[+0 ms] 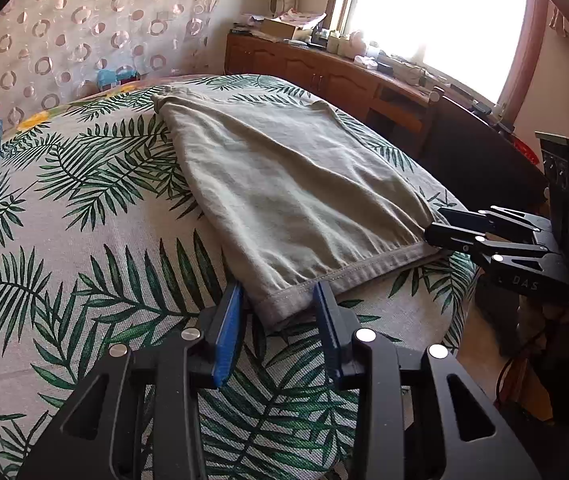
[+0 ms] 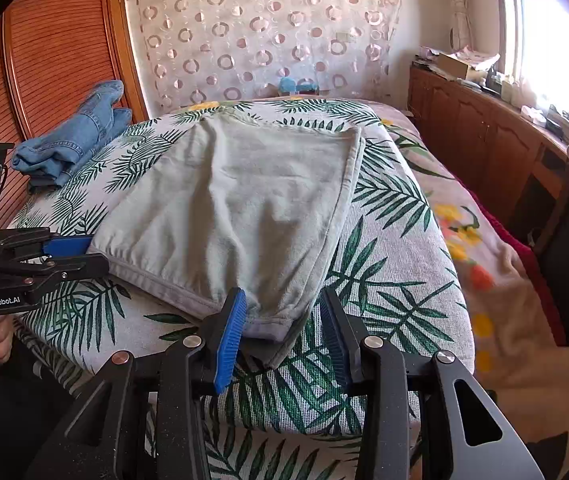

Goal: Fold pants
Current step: 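Move both grippers to the hem end of the folded pants, then grasp the folded pants hem with both grippers and lift it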

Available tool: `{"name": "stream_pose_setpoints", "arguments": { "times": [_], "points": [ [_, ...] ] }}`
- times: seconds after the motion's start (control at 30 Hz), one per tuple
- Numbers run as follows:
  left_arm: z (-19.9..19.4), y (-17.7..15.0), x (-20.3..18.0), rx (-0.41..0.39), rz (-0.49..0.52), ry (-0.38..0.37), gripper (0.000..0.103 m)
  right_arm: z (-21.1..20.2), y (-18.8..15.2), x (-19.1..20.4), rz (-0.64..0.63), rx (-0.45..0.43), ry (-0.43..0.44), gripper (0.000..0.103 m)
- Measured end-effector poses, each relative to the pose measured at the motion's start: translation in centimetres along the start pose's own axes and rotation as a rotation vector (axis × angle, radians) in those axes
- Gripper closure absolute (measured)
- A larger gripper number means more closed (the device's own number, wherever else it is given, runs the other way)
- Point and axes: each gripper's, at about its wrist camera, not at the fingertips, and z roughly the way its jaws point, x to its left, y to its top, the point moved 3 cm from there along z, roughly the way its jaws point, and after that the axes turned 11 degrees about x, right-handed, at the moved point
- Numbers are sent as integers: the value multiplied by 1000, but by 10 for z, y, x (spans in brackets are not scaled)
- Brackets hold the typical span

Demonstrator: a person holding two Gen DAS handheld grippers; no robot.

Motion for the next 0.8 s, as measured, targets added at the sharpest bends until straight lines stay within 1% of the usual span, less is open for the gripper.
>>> {"name": "stream_pose_setpoints", "arguments": {
  "times": [0.17,0.43,0.5,0.6,0.7,0.8],
  "points": [
    [-1,0,-2,-3,4,5,65,1,-1,1,12,9,-1,63],
    [0,1,-1,-5,4,4,65,3,-1,3,23,19,27,63],
    [0,1,-2,-5,3,-10,73,3,-1,3,25,21,32,63],
    [0,1,-2,-6,7,-15,78,4,0,5,22,20,35,63],
    [-1,1,-2,-8,3,-19,79,5,1,6,18,18,41,63],
    [0,2,0,-7,-4,-26,79,6,1,8,17,19,52,67]
  ]
}}
